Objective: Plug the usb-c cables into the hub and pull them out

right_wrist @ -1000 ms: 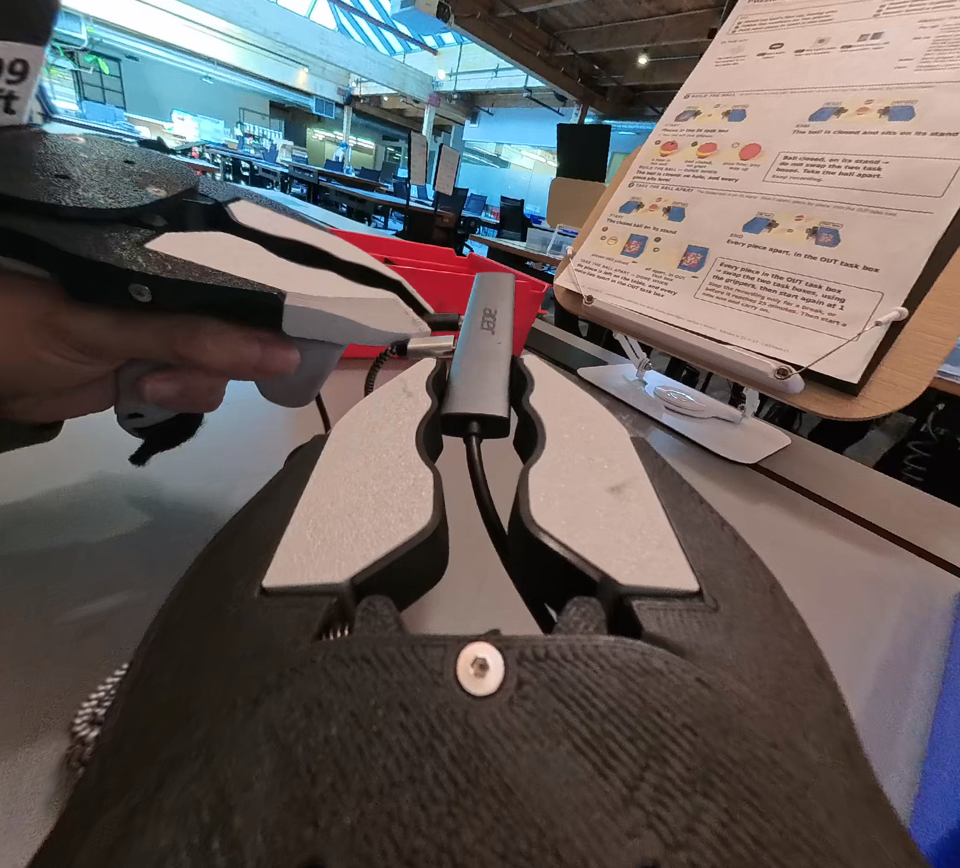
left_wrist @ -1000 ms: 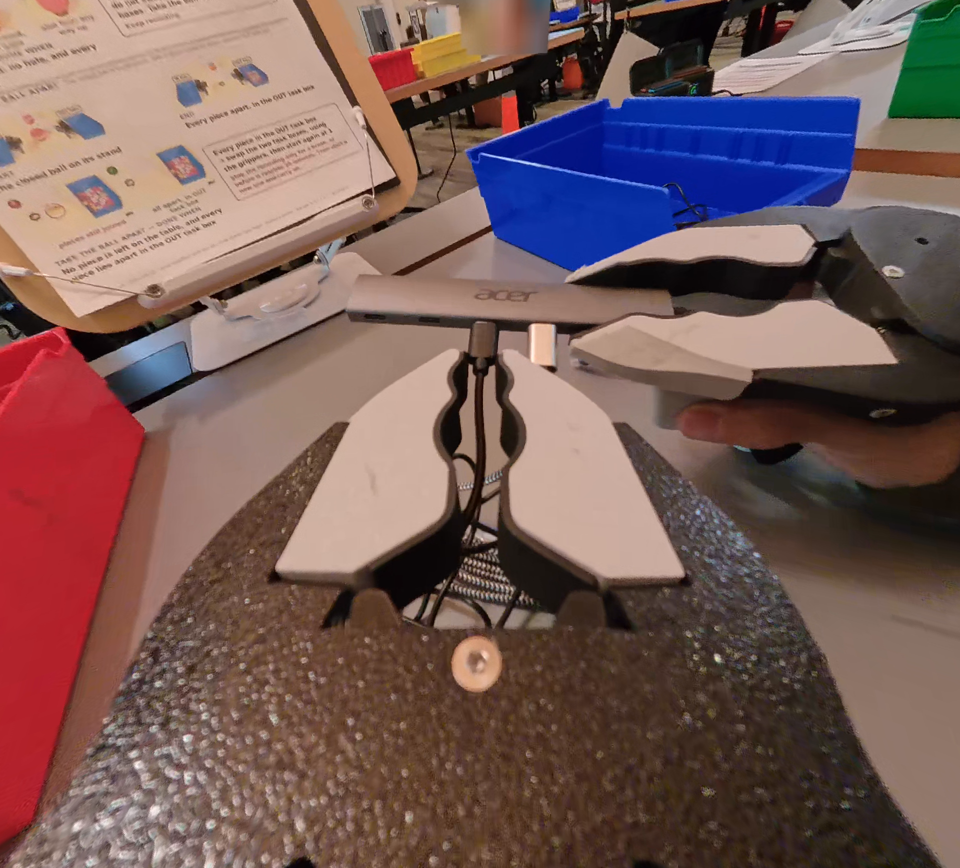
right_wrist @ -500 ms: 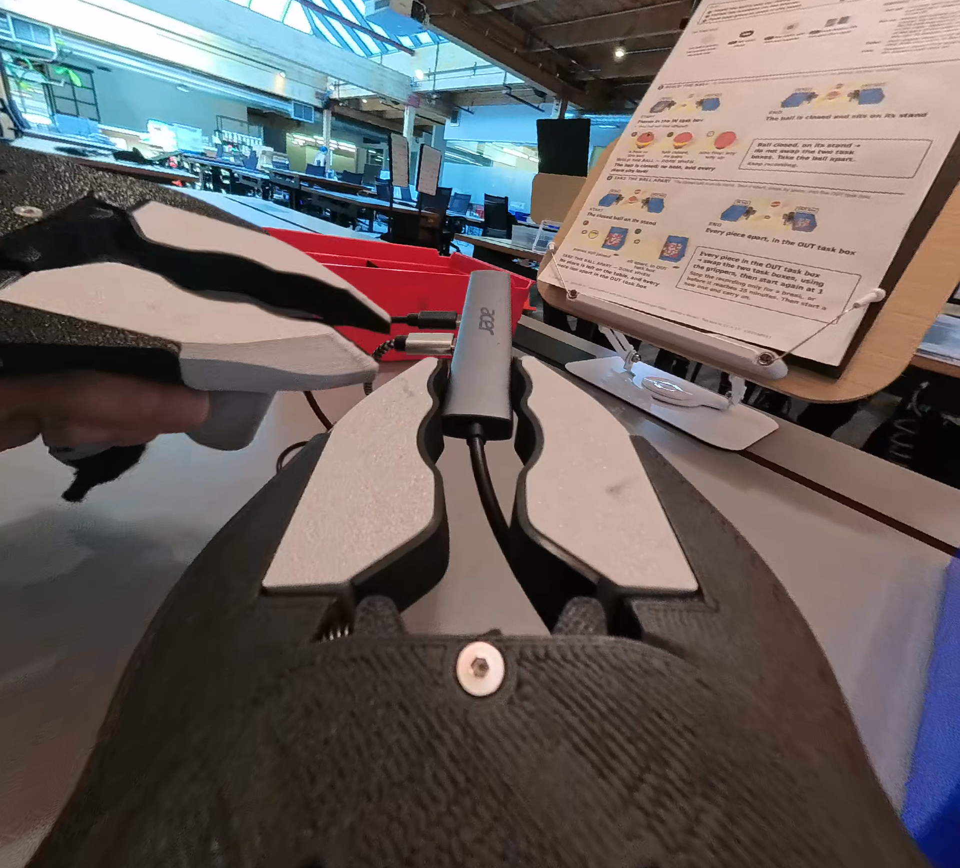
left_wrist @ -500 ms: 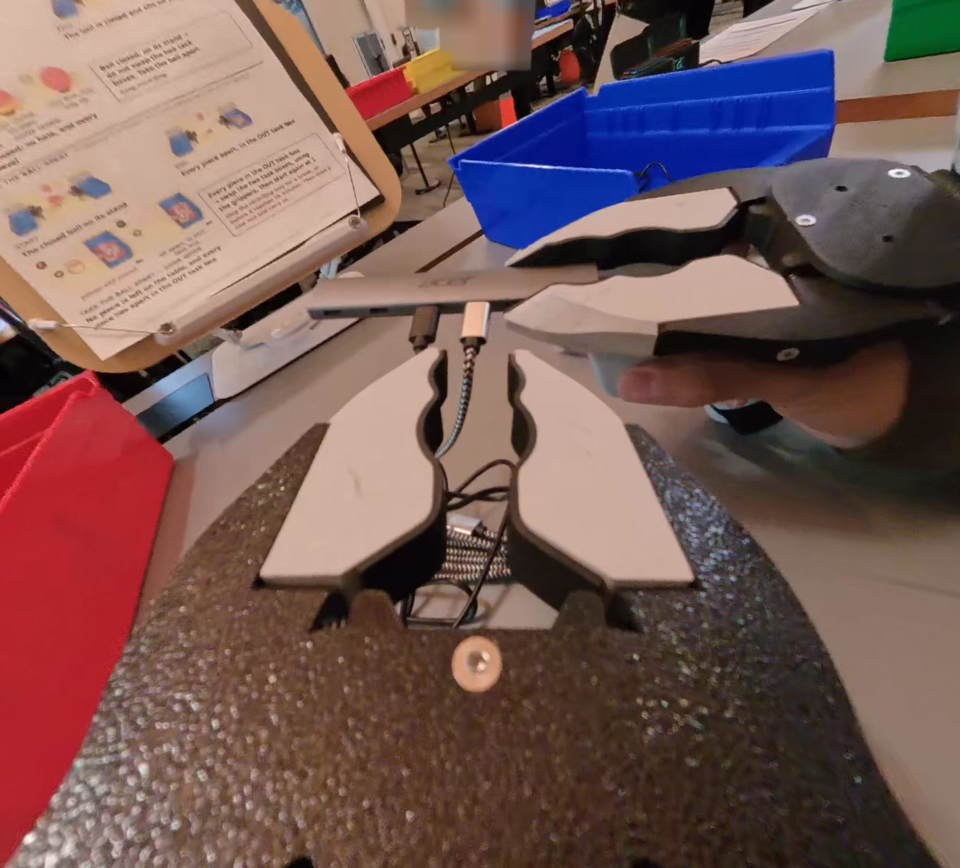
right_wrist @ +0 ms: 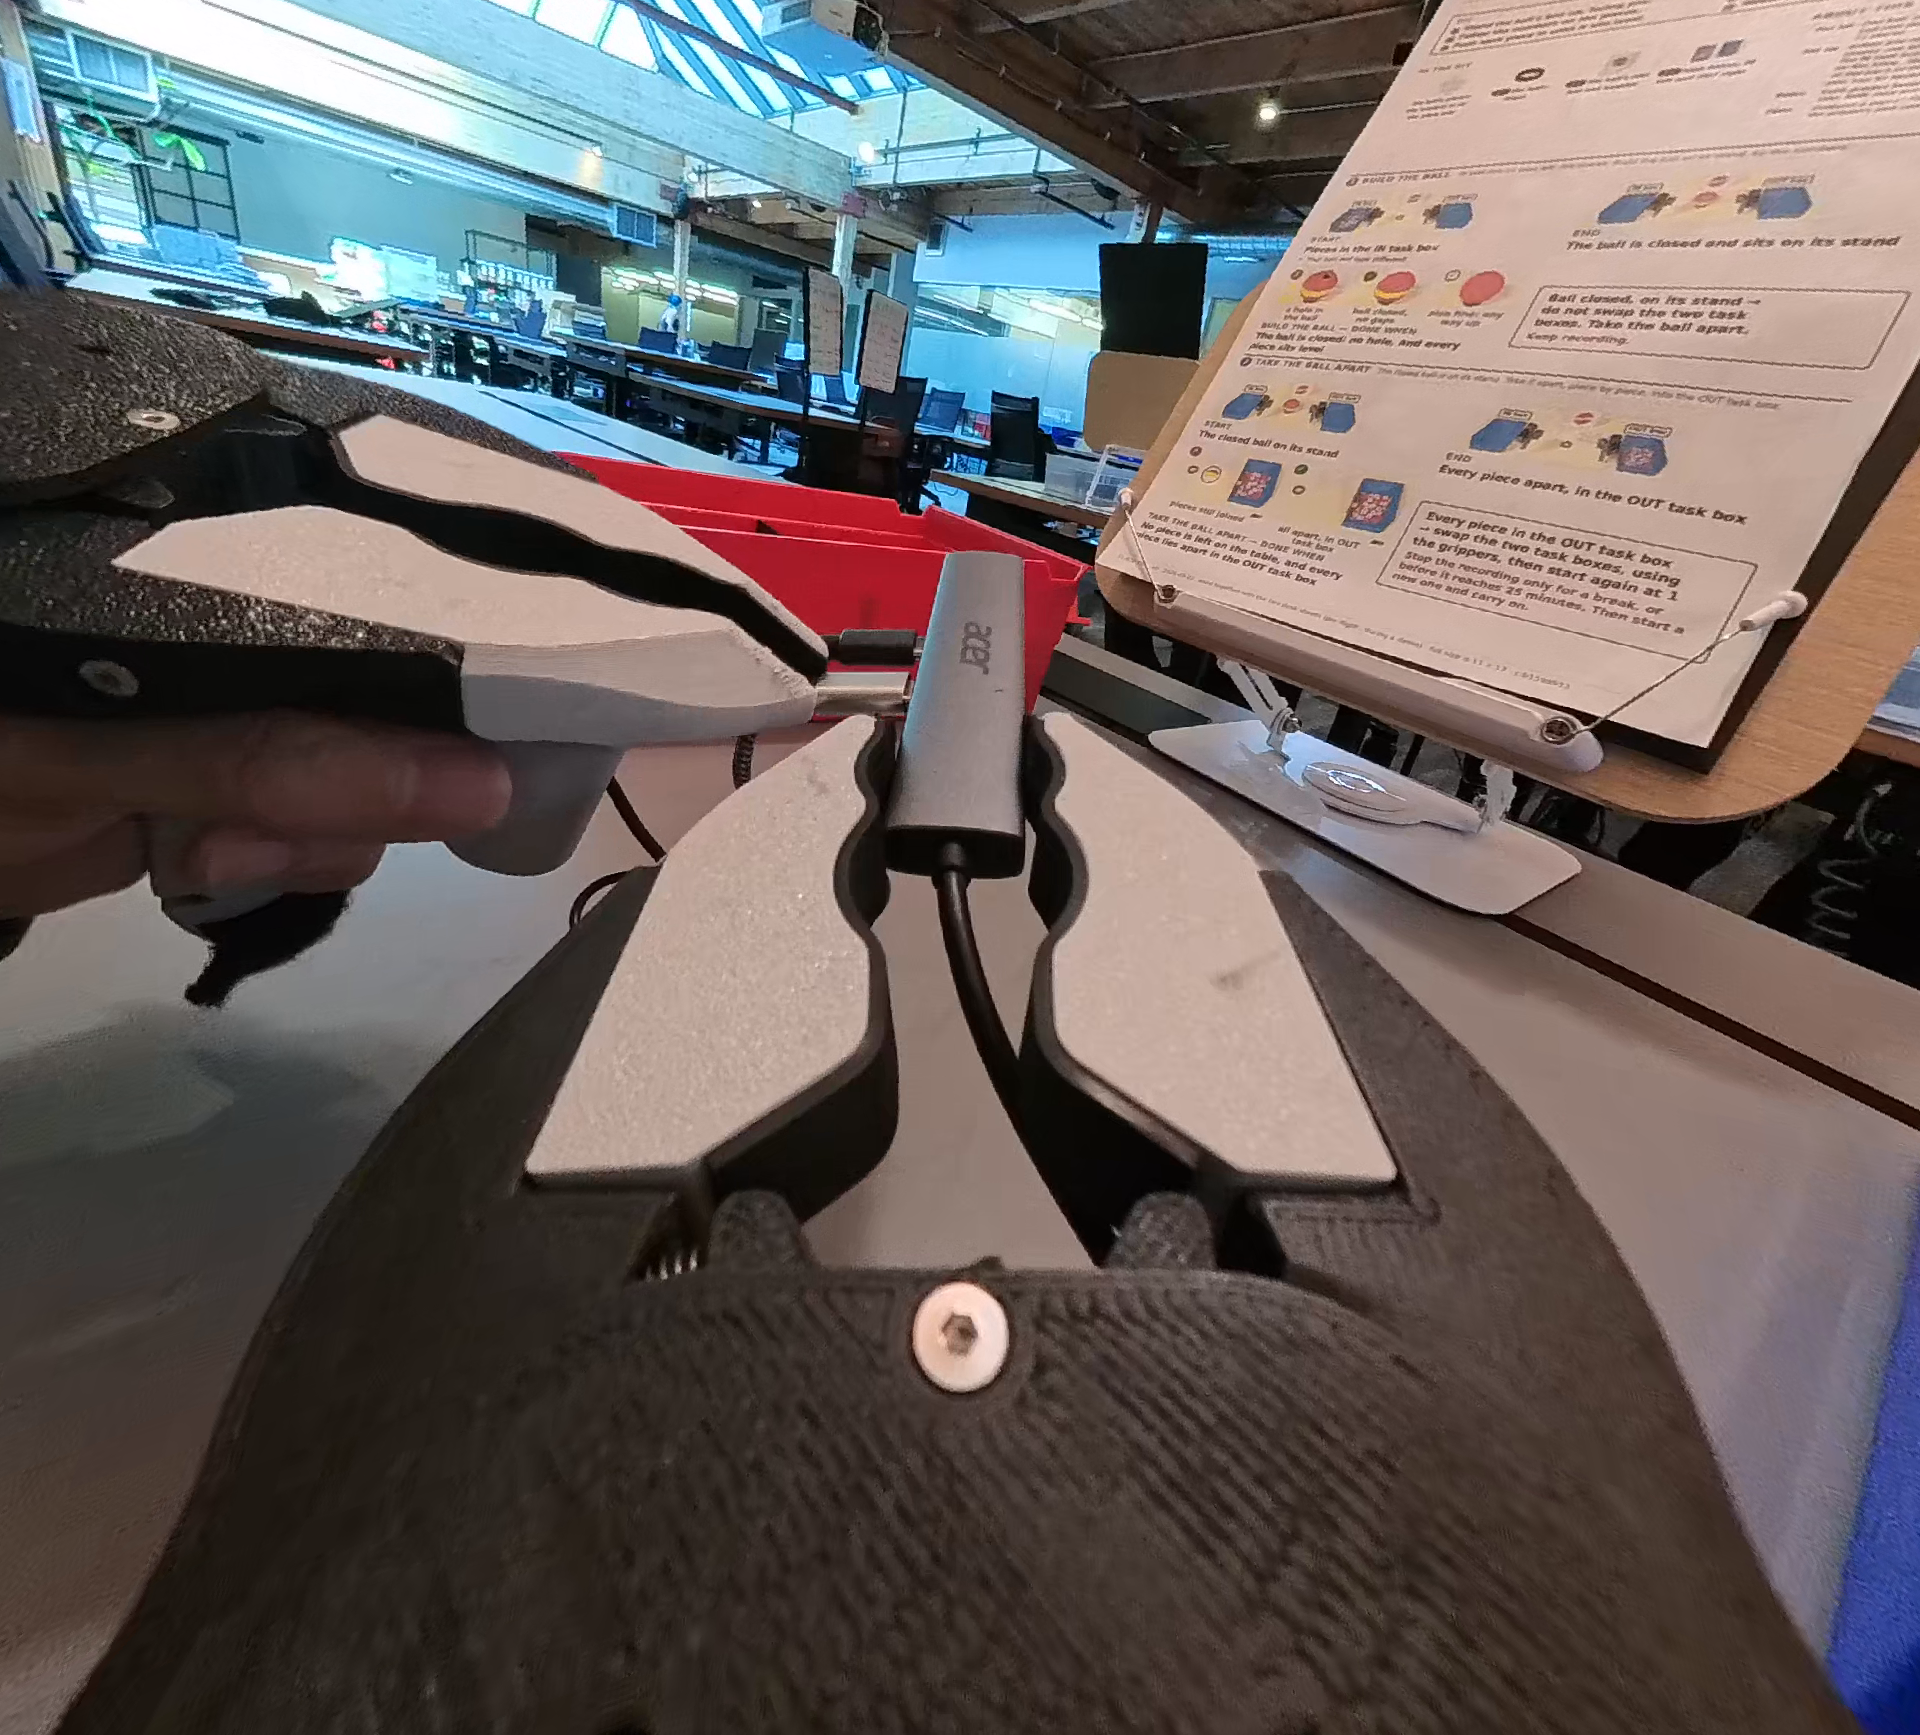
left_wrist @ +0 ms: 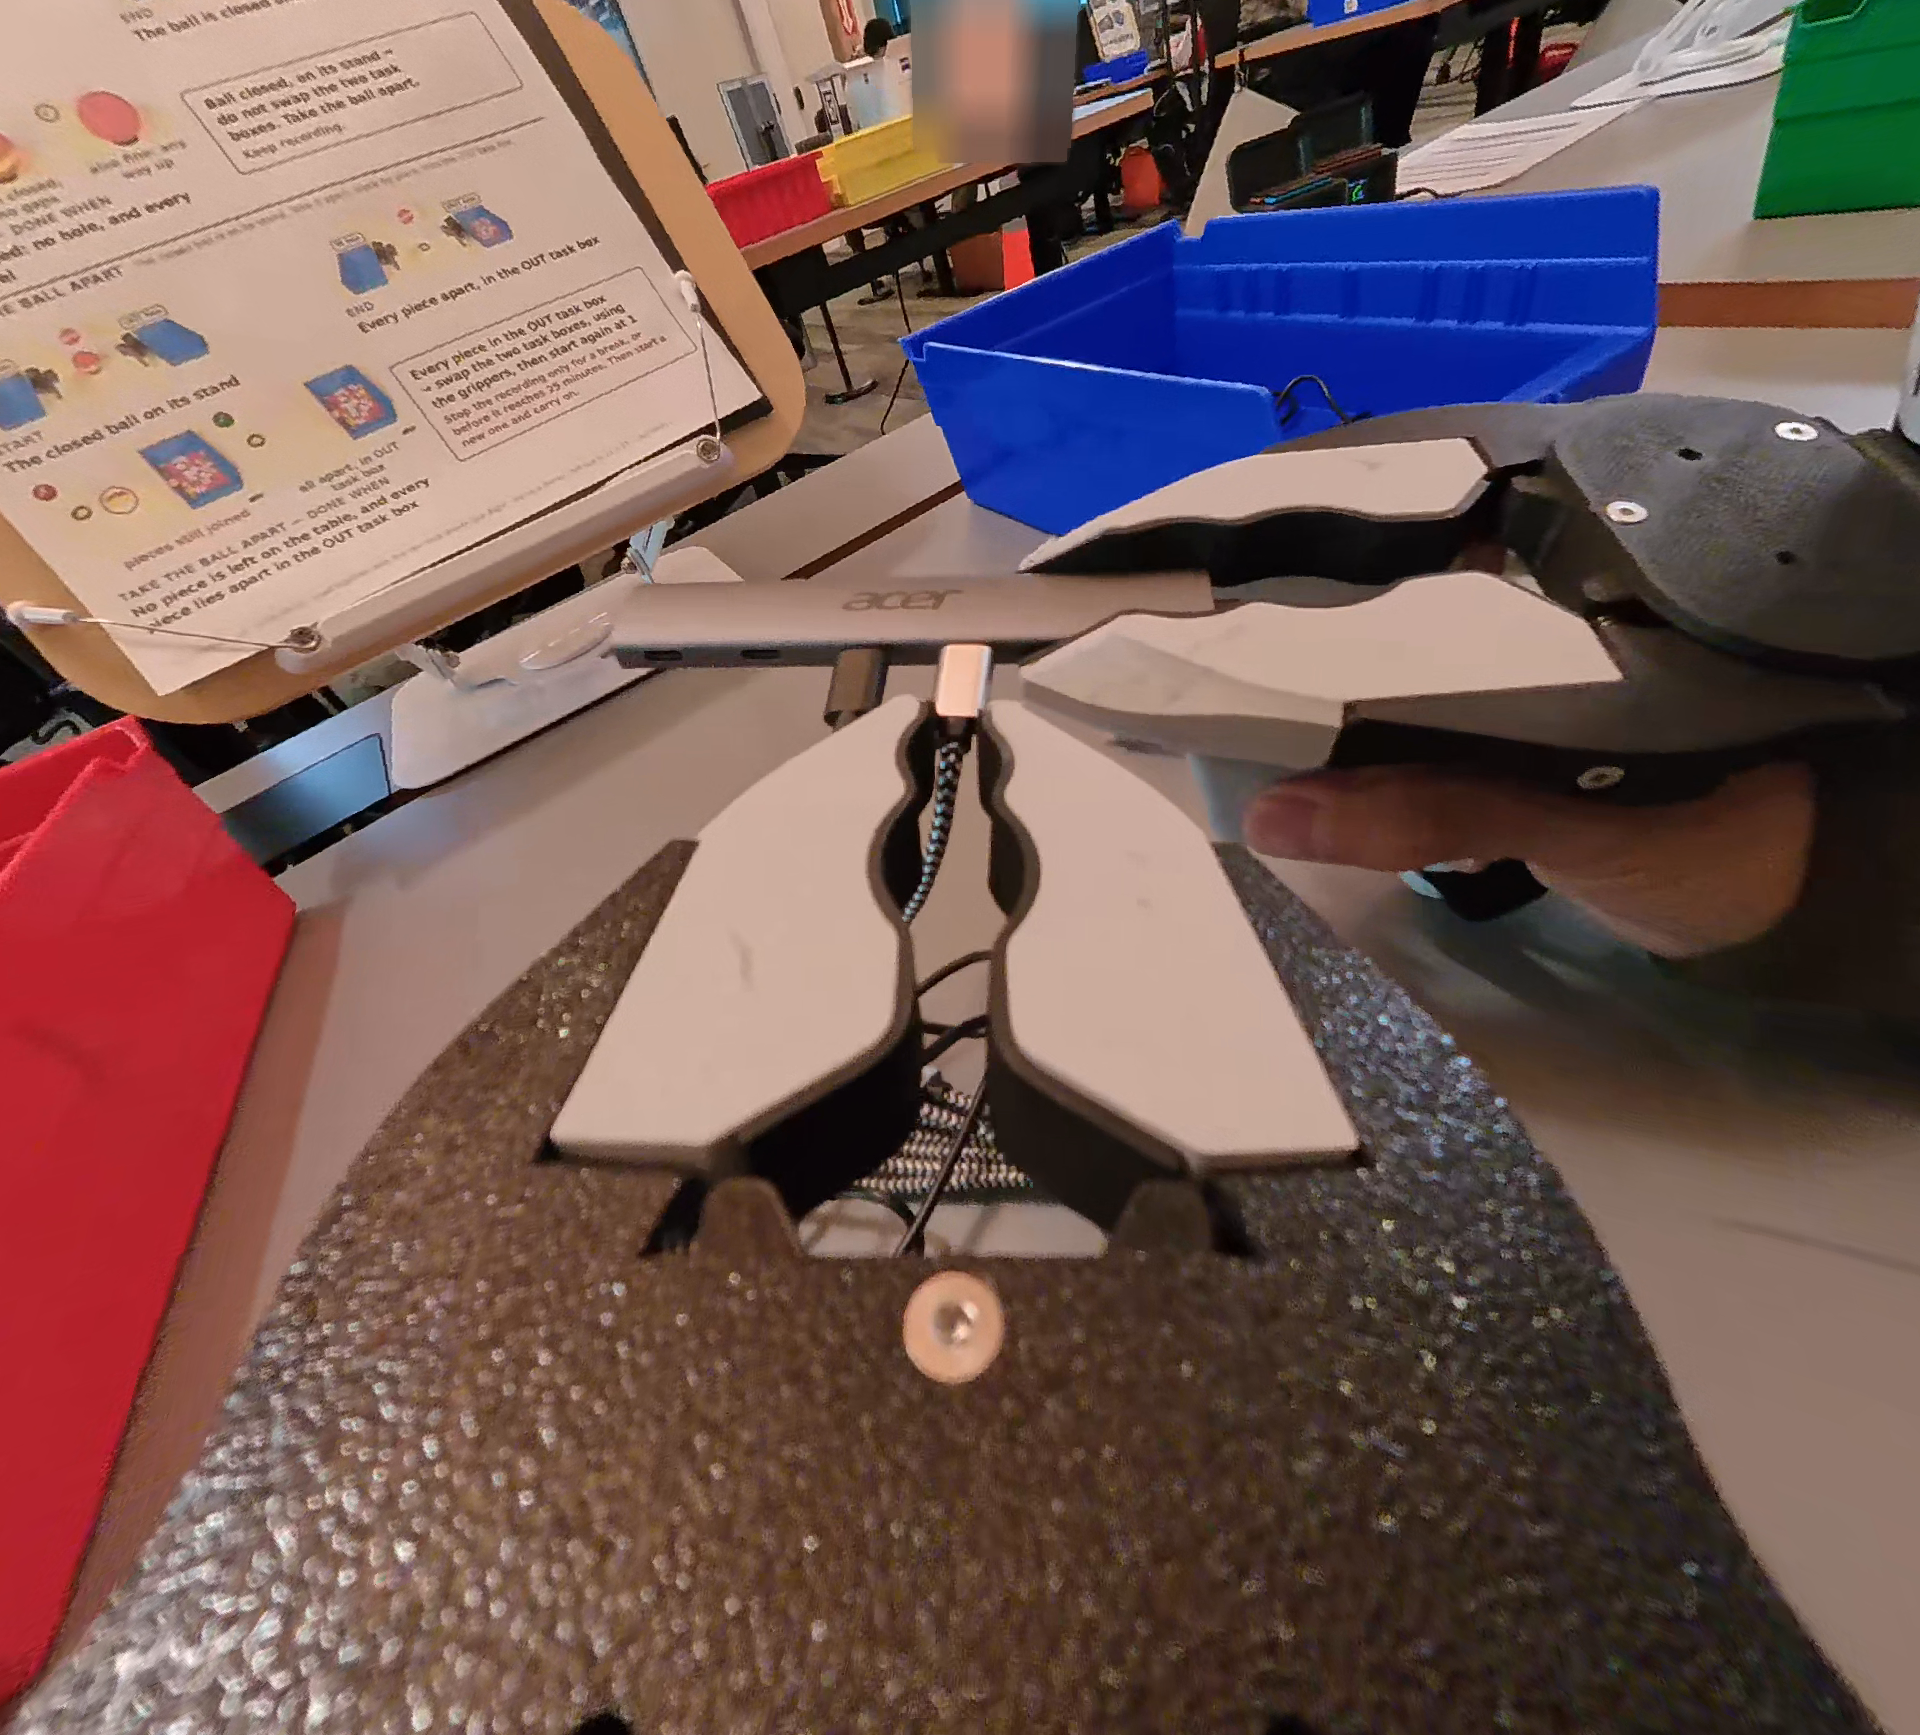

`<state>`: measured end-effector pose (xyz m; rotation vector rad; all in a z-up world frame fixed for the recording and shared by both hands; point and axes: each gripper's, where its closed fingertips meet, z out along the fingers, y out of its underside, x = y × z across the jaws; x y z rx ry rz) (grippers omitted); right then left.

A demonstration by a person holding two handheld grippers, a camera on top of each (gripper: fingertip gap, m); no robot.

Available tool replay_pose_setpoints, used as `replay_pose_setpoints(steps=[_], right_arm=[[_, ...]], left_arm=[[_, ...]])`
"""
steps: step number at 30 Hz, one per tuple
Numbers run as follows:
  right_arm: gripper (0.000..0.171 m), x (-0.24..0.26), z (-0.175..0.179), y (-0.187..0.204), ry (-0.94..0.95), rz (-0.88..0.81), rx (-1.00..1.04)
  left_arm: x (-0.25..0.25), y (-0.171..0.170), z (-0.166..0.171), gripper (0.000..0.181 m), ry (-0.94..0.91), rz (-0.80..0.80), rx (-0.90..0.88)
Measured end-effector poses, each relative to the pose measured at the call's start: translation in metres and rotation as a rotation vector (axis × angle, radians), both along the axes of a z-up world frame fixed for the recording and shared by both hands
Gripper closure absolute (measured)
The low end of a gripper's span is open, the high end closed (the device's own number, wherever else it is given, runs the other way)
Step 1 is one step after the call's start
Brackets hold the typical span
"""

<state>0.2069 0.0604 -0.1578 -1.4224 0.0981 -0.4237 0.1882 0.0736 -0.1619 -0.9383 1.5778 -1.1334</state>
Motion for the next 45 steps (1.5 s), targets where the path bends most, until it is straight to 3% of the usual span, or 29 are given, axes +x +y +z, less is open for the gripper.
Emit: replay_pose_setpoints(steps=[13, 17, 21, 25, 29, 32, 37, 40, 45], right_arm=[[0.147, -0.003, -0.002, 0.004, -0.001, 0.016, -0.025], [0.147, 0.008, -0.004, 0.0, 0.02, -0.061, -0.035], [0.148, 0.008, -0.005, 0.0, 0.032, -0.057, -0.042], [0.147, 0.006, -0.009, 0.004, 0.04, -0.063, -0.082], [0.148, 0.001, -0.003, 0.005, 0.021, -0.066, -0.118], [0.147, -0.005, 0.027, -0.001, -0.043, -0.059, -0.144], [0.148, 0.001, 0.124, -0.051, -0.135, -0.033, -0.042], [0.148, 0.012, 0.176, -0.088, -0.198, -0.1, 0.006], [0.147, 0.034, 0.21, -0.122, -0.265, -0.238, -0.04]], left_arm=[[-0.006, 0.003, 0.0, 0.175, 0.004, -0.035, -0.086], [-0.023, 0.05, 0.015, 0.16, -0.023, 0.043, -0.27], [-0.038, 0.104, -0.013, 0.14, 0.098, 0.138, -0.279], [-0.045, 0.114, -0.038, 0.134, 0.159, 0.122, -0.355], [-0.044, 0.119, -0.033, 0.134, 0.098, 0.151, -0.282], [-0.046, 0.114, -0.031, 0.134, 0.079, 0.131, -0.253], [-0.048, 0.117, -0.029, 0.135, 0.069, 0.119, -0.298], [-0.049, 0.119, -0.027, 0.135, 0.066, 0.109, -0.336], [-0.049, 0.121, -0.027, 0.137, 0.071, 0.105, -0.359]])
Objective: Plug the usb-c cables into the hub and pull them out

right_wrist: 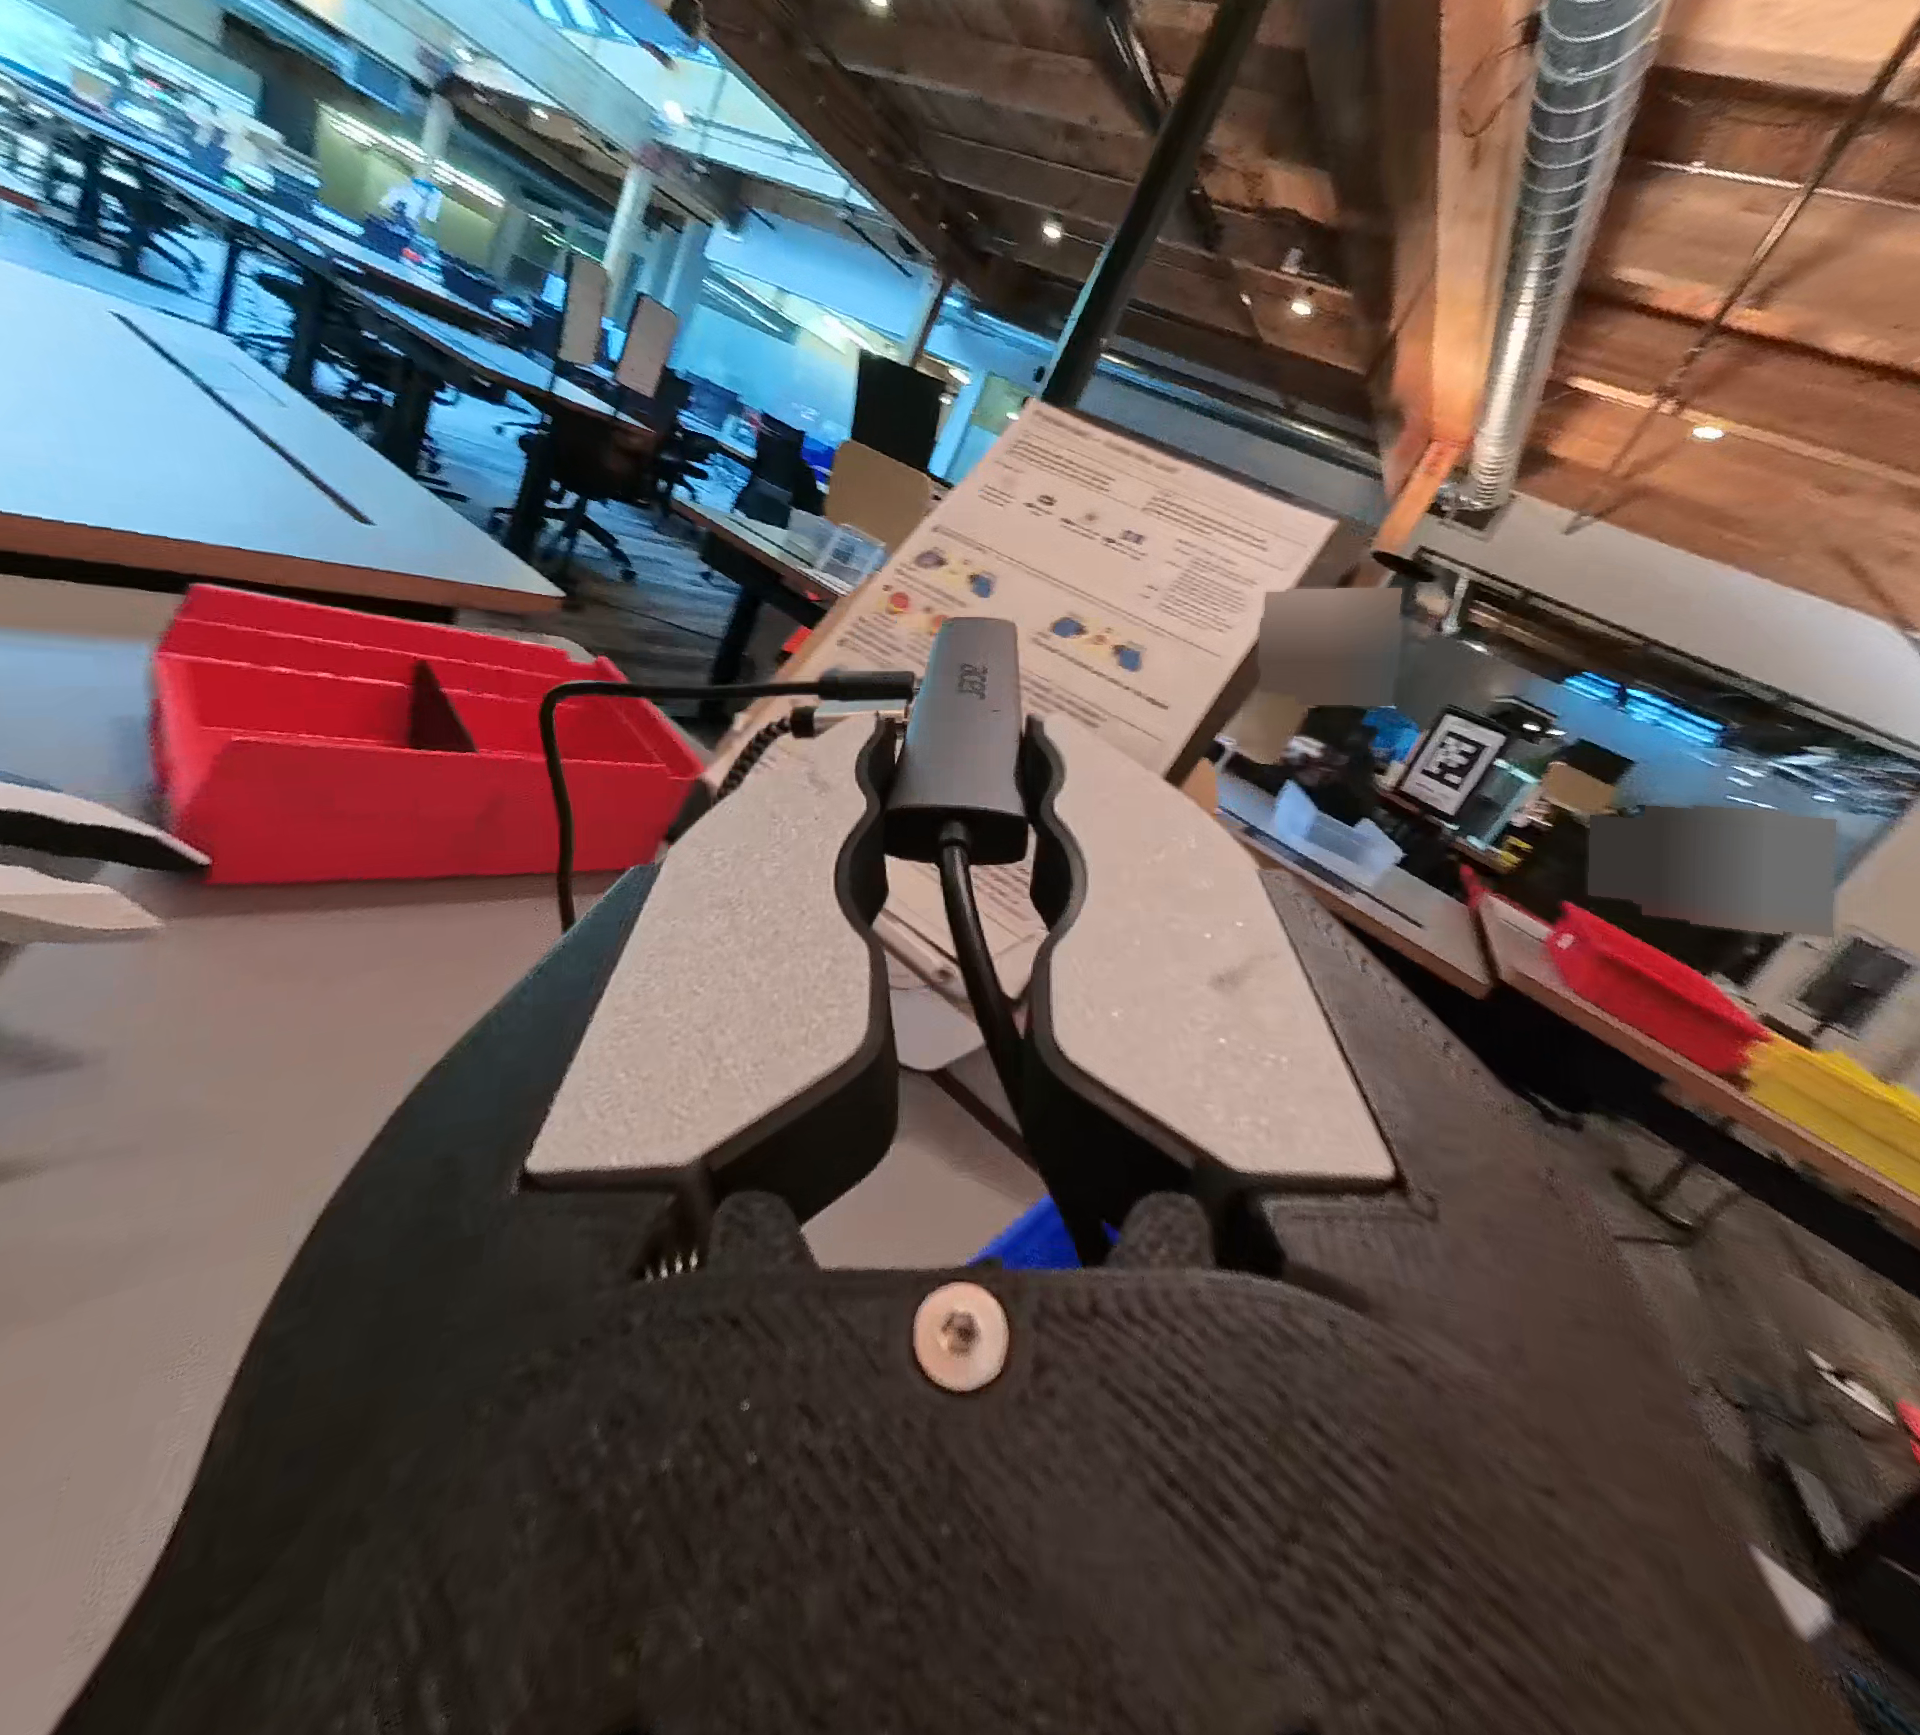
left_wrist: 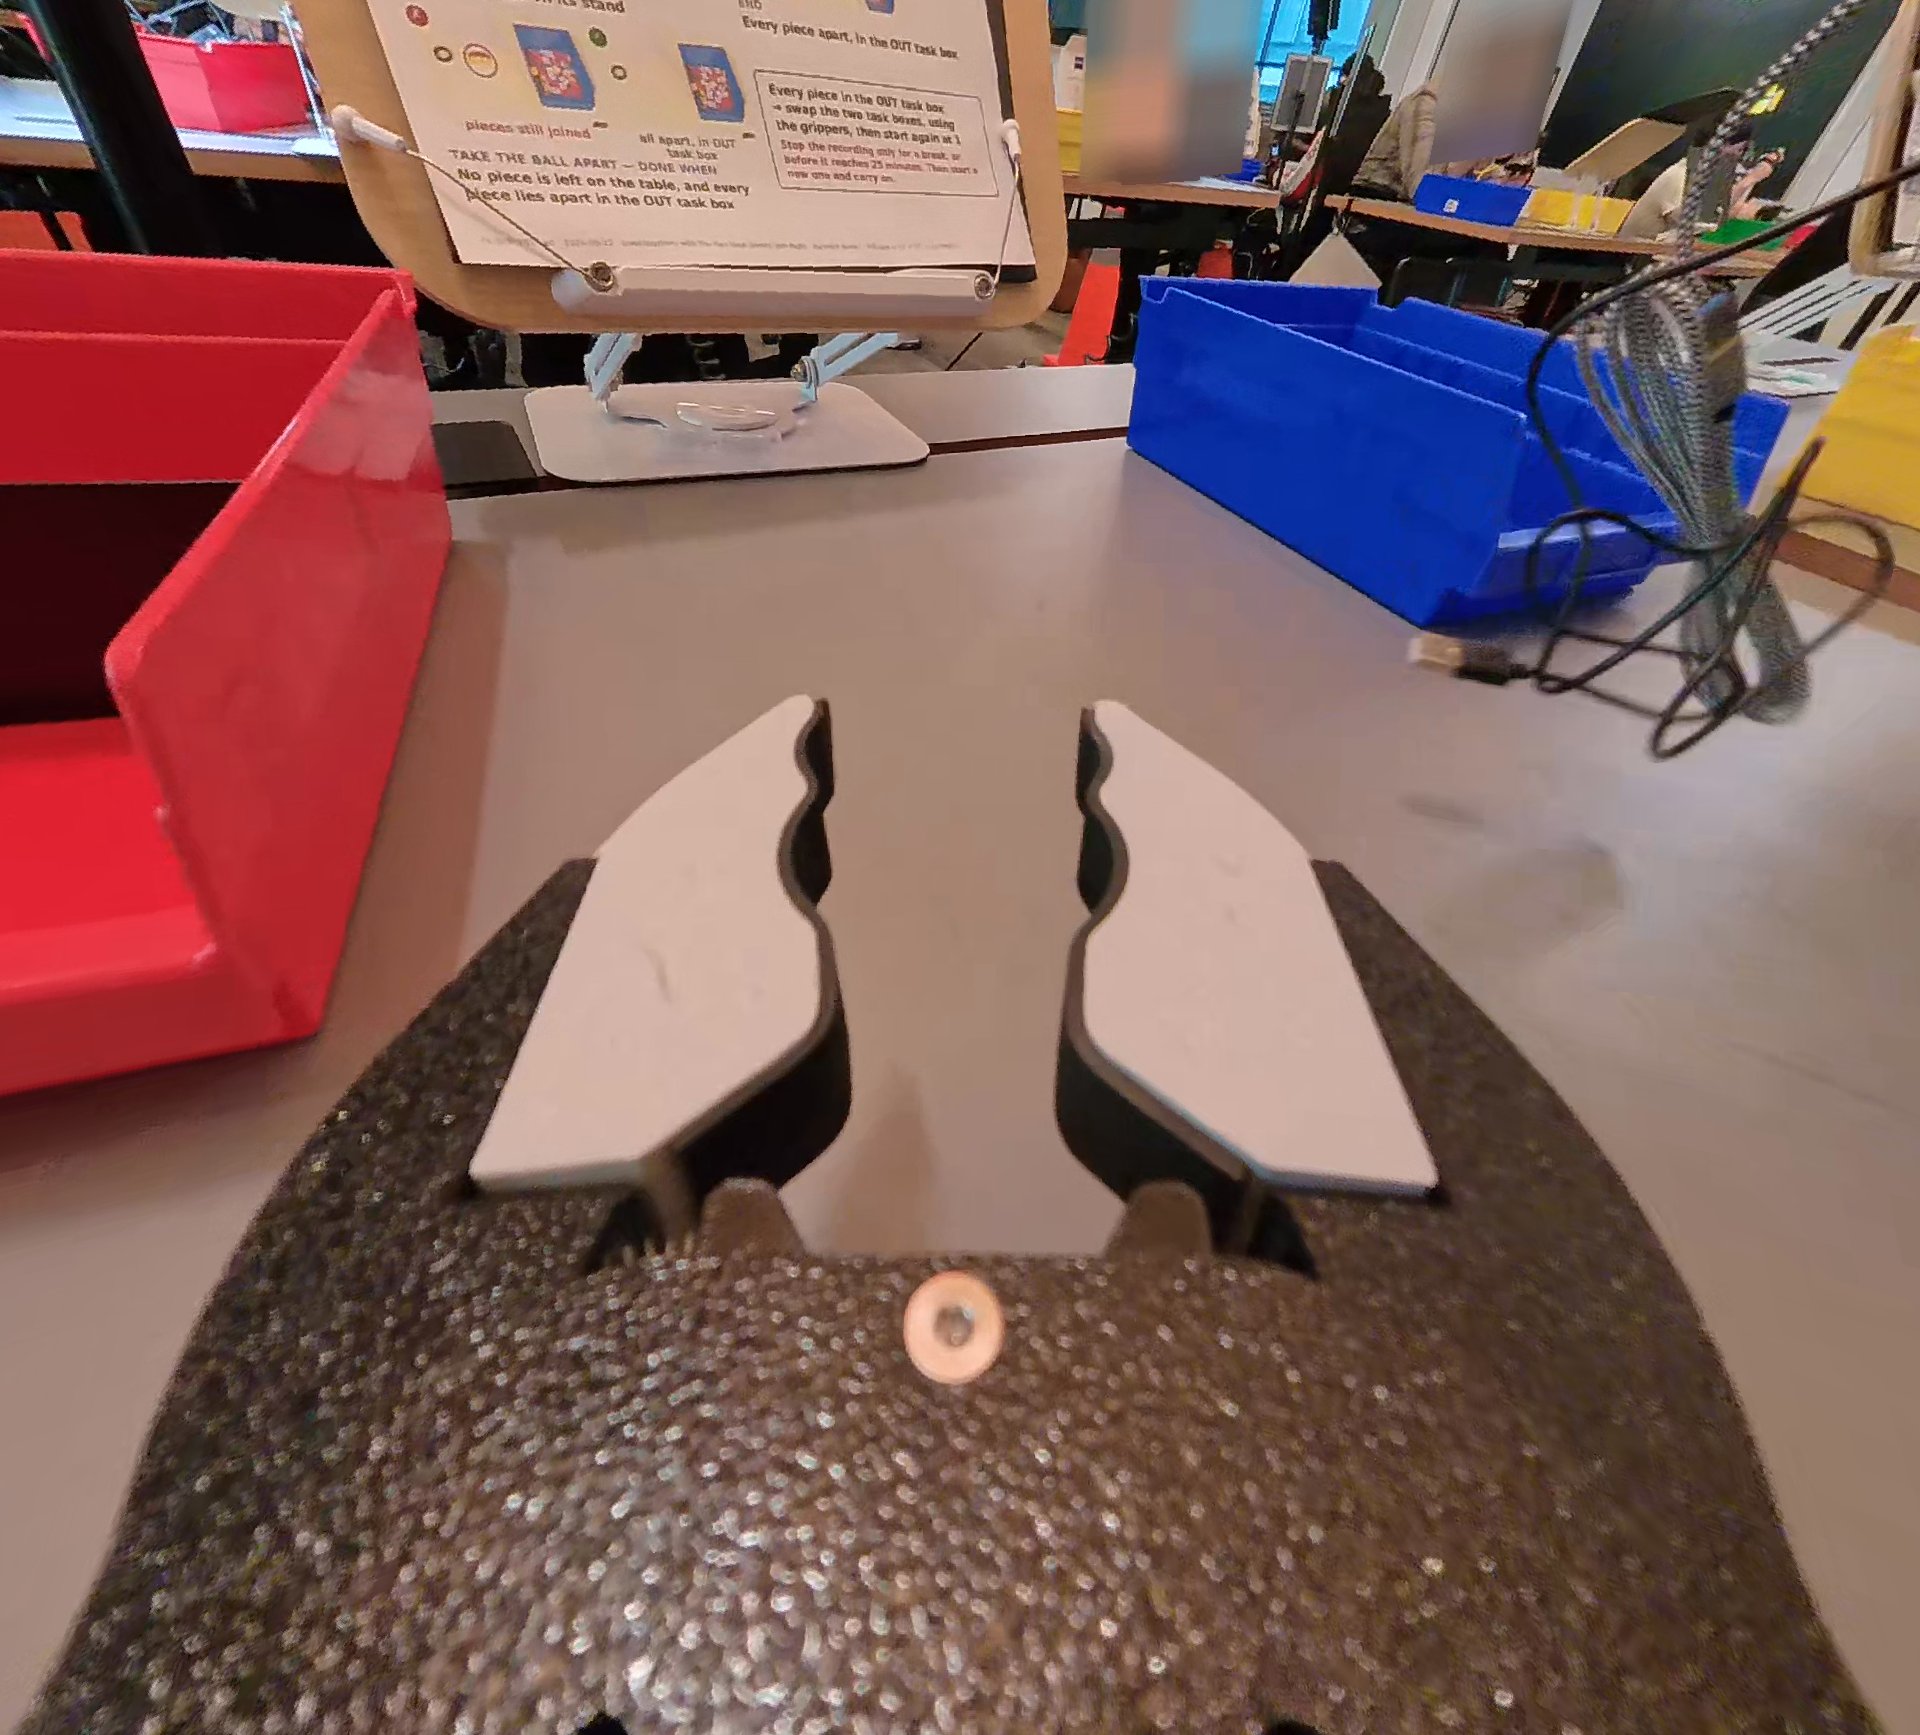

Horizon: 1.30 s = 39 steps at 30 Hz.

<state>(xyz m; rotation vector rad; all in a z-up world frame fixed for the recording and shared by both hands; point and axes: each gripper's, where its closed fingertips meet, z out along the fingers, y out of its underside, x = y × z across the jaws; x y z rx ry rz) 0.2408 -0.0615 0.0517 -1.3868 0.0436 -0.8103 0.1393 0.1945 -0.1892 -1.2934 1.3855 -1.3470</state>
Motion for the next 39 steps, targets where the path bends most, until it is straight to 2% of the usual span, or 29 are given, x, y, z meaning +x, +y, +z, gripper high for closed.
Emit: replay_pose_setpoints(steps=[5, 9, 12, 15, 20, 23, 28, 31, 34, 36, 39], right_arm=[[0.147, 0.013, 0.026, -0.026, -0.061, -0.12, 0.045], [0.147, 0.032, 0.097, -0.051, -0.11, -0.166, 0.109], [0.147, 0.067, 0.147, -0.064, -0.162, -0.244, 0.108], [0.147, 0.121, 0.154, -0.073, -0.152, -0.364, 0.035], [0.147, 0.178, 0.103, -0.089, -0.09, -0.514, -0.024], [0.147, 0.19, 0.059, -0.08, 0.021, -0.454, -0.05], [0.147, 0.194, -0.049, -0.042, 0.189, -0.365, -0.331], [0.147, 0.196, -0.104, -0.028, 0.343, -0.329, -0.359], [0.148, 0.203, -0.141, -0.029, 0.54, -0.31, -0.295], [0.146, 0.199, -0.173, -0.03, 0.695, -0.252, -0.37], [0.131, 0.199, -0.193, -0.05, 0.756, -0.308, -0.424]], left_arm=[[-0.001, 0.0, 0.001, 0.139, -0.01, 0.005, 0.012], [-0.001, -0.001, 0.001, 0.141, -0.011, 0.011, 0.025], [0.0, -0.002, -0.001, 0.142, 0.007, 0.005, 0.035], [0.001, -0.003, -0.002, 0.142, 0.015, 0.001, 0.039], [0.0, -0.002, 0.0, 0.144, -0.001, 0.0, 0.025], [0.0, -0.001, 0.0, 0.146, -0.001, -0.002, 0.016], [0.001, -0.004, -0.002, 0.146, 0.011, -0.011, 0.037], [0.001, -0.006, -0.003, 0.146, 0.014, -0.012, 0.053], [0.001, -0.007, -0.003, 0.147, 0.016, -0.014, 0.064], [0.001, -0.007, -0.003, 0.147, 0.015, -0.014, 0.067], [0.001, -0.007, -0.003, 0.148, 0.018, -0.013, 0.067]])
